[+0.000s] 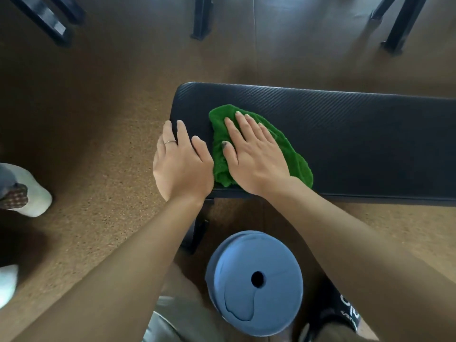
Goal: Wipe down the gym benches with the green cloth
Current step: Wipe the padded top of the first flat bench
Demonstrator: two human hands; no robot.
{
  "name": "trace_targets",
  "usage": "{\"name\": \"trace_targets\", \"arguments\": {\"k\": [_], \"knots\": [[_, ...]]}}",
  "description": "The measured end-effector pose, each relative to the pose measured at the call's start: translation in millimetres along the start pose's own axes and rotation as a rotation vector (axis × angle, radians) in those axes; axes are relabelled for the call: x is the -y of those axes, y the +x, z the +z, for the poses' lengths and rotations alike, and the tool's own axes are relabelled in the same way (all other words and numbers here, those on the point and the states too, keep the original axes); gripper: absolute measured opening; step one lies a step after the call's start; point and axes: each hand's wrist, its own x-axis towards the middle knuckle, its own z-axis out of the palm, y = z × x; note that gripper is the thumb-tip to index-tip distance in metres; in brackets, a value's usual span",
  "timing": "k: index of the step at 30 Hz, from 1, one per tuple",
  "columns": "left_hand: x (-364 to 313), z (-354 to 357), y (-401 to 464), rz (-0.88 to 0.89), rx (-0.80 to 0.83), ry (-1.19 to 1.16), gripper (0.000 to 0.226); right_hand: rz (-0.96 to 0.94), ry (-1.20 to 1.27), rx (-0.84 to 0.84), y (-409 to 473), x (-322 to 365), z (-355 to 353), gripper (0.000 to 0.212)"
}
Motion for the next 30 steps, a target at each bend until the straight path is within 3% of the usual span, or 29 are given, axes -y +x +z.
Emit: {"name": "trace_targets", "arguments": {"k": [8,10,13,14,17,19,20,24,30], "knots": [[-3,-6,0,-0.013,0.054,-0.017,0.059,-0.038,0.120,0.025,26,4,-6,0.059],[-1,-10,3,-0.050,0.093,-0.150,0.060,-0.041,0.202,0.032,-2,13,-3,0.058],[6,-33,9,-0.165,0.222,-0.590,0.062,-0.091,0.267,0.084,-41,24,1,0.056],[8,-42,7,-0.148,0.224,-0.613,0.062,-0.090,0.326,0.088,-47,23,-3,0.055],[-6,-64,-20,0.208,0.070,-0.231,0.060,0.067,0.541,-0.142,-45,6,-30,0.055],[-27,-62,-38,0.456,0.055,-0.045,0.059,0.205,0.509,-0.308,-43,-23,-48,0.054],[-38,-55,-45,0.521,0.097,0.018,0.060,0.241,0.453,-0.312,-44,-39,-54,0.054],[-61,-17,-60,0.452,0.328,0.286,0.069,0.281,0.238,-0.073,-63,-80,-38,0.058],[-28,-17,-52,0.501,0.277,0.398,0.066,0.229,0.054,-0.090,-77,-86,-7,0.060]]}}
